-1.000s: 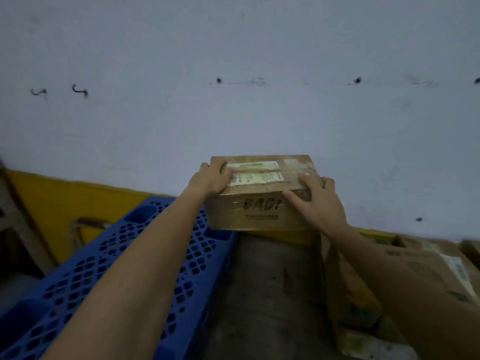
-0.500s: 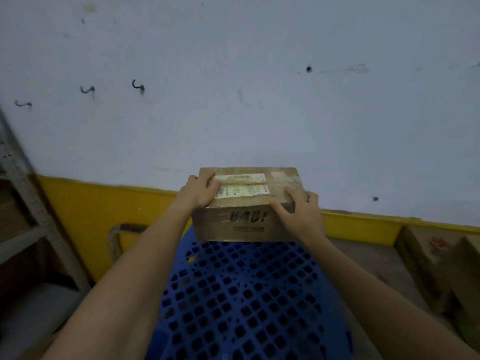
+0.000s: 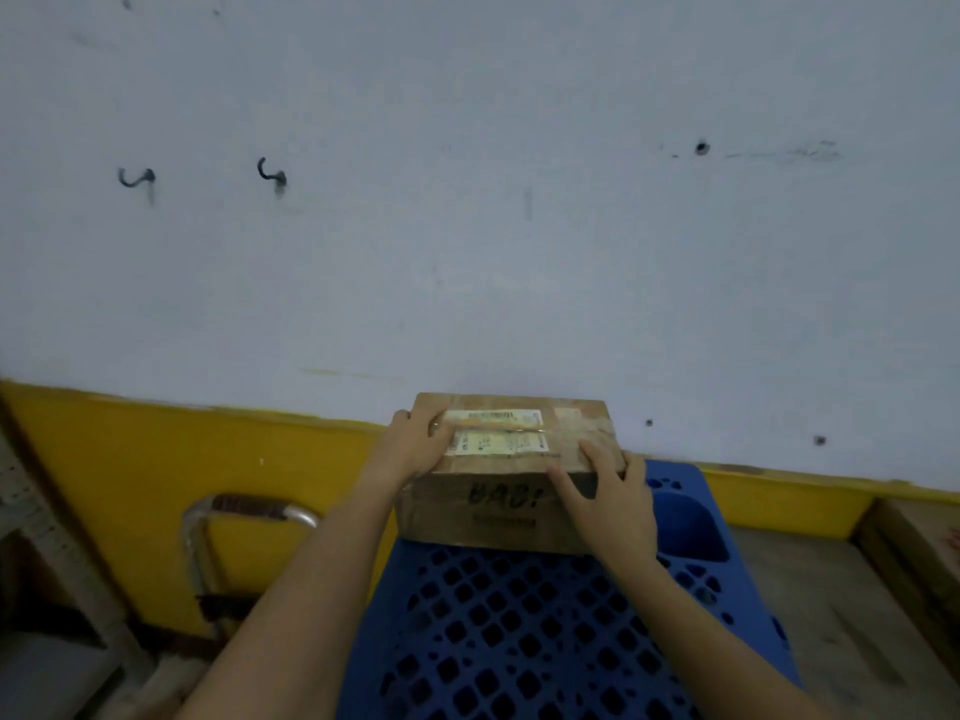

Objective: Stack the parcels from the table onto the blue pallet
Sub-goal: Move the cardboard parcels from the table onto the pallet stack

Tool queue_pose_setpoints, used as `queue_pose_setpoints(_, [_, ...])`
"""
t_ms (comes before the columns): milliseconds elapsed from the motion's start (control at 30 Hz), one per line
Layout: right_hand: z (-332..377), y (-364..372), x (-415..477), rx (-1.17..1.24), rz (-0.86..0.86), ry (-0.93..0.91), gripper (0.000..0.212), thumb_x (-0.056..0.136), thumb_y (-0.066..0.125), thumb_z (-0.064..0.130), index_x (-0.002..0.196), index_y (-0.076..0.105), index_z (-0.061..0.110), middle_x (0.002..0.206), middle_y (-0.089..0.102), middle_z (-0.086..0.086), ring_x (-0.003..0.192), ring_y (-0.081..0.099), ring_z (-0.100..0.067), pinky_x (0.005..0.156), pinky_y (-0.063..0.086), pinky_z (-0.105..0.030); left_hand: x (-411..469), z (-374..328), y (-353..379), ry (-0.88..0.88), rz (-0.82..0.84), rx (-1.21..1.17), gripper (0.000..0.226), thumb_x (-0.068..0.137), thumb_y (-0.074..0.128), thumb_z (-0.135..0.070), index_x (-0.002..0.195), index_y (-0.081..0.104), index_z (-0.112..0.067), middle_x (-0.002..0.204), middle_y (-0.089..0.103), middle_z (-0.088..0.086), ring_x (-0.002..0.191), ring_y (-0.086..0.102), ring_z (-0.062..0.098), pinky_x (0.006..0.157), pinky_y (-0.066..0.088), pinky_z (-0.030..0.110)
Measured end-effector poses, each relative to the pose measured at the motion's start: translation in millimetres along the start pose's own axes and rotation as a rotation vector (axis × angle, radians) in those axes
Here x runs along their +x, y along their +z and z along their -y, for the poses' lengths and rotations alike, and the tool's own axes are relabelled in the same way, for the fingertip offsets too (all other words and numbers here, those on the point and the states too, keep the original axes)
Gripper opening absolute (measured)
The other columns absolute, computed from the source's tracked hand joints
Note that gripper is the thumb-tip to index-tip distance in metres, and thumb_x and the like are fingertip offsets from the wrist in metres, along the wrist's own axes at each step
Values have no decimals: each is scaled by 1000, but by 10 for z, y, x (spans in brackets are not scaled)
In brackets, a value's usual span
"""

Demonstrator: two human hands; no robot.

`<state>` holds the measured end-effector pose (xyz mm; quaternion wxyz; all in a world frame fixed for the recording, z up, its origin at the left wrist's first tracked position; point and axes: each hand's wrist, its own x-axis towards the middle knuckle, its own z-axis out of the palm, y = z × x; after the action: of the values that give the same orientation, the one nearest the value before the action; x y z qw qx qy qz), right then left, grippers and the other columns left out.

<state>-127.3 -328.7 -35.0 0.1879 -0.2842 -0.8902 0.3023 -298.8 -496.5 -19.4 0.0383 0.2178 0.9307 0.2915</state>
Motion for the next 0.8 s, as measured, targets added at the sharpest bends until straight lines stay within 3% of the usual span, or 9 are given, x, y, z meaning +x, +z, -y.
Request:
queue_pose_setpoints(300, [49,106,598,68,55,46,63,86,45,62,141,33,32,152,14,-3,130,36,-33,98,43,-45,614,-67,71,-32,-34,51,45,95,34,-49,139,36,-36,136,36,14,114,50,38,90,43,39])
queue_pose_setpoints(433, [40,206,741,66,40,43,64,84,46,64,138,33,34,149,17,-2,125,42,-31,91,47,-41,851,-26,62,13,-24,104,47,94,35,-52,138,36,-38,134,39,13,109,52,37,88,44,40])
queue_pose_setpoints(667, [-8,230,795,38,78,29,67,83,43,67,140,29,34,149,13,-2,123,43,-32,89,47,-42,780,-77,15,12,-35,196,47,94,31,-53,139,33,-38,132,40,13,111,51,39,90,42,42])
queue_pose_setpoints(800, [-2,66,821,-38,186,-6,67,84,40,67,141,25,34,146,13,-5,114,51,-30,83,48,-39,614,-205,-41,-32,-68,319,45,98,24,-46,137,37,-26,133,40,17,113,47,39,92,38,44])
